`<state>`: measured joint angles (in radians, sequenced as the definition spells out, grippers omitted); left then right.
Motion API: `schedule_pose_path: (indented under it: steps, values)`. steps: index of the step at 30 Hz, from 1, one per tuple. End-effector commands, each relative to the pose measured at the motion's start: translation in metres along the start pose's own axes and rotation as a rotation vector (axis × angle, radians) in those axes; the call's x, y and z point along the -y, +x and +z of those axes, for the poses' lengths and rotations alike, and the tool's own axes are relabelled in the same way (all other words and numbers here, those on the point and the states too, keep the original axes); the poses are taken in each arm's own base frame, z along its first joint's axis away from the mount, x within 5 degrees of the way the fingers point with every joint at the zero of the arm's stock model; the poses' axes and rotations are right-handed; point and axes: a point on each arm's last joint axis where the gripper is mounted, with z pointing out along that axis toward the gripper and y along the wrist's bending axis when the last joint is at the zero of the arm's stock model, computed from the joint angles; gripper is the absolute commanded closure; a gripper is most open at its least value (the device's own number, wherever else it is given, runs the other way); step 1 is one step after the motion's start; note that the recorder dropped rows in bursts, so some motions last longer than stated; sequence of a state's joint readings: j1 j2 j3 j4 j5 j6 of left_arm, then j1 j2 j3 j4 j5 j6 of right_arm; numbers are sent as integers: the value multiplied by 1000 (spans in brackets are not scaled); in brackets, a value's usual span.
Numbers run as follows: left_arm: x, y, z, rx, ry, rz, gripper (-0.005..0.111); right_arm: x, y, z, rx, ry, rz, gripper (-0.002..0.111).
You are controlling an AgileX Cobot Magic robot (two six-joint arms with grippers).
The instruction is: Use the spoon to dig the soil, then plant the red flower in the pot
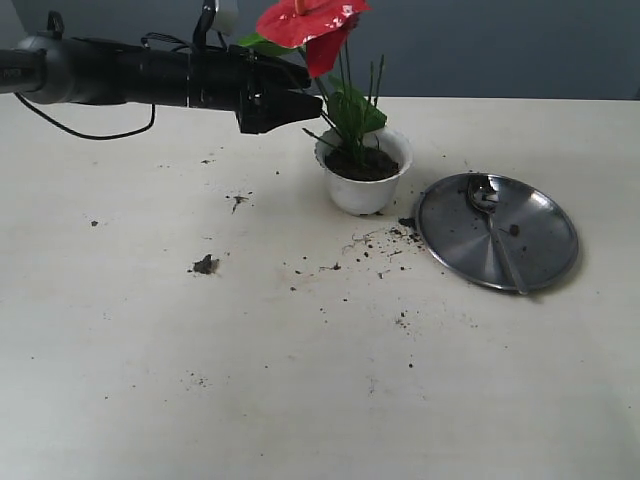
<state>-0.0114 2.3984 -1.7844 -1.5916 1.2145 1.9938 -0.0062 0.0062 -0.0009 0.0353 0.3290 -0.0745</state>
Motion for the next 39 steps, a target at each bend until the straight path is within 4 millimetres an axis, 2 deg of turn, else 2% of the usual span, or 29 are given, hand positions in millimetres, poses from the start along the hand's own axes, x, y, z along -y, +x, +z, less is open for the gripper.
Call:
schedule_pose_path:
  steps: [1, 15, 26, 31, 34, 39]
  values:
    - [-3, -5, -10, 4, -13, -10, 39, 0, 0, 0, 10, 4, -1, 109]
    - [-16, -6, -44, -27, -70, -5, 39, 0, -1, 0, 15, 5, -3, 109]
    - [-22, 2, -64, -78, -91, -17, 39, 0, 0, 0, 11, 4, -1, 109]
    - [-27, 5, -80, -89, -121, -72, 39, 0, 0, 0, 11, 4, -1, 109]
    - [-30, 3, -91, -83, -146, -79, 39, 0, 0, 0, 11, 4, -1, 109]
    - [-30, -13, -107, -68, -182, -64, 40, 0, 0, 0, 11, 4, -1, 109]
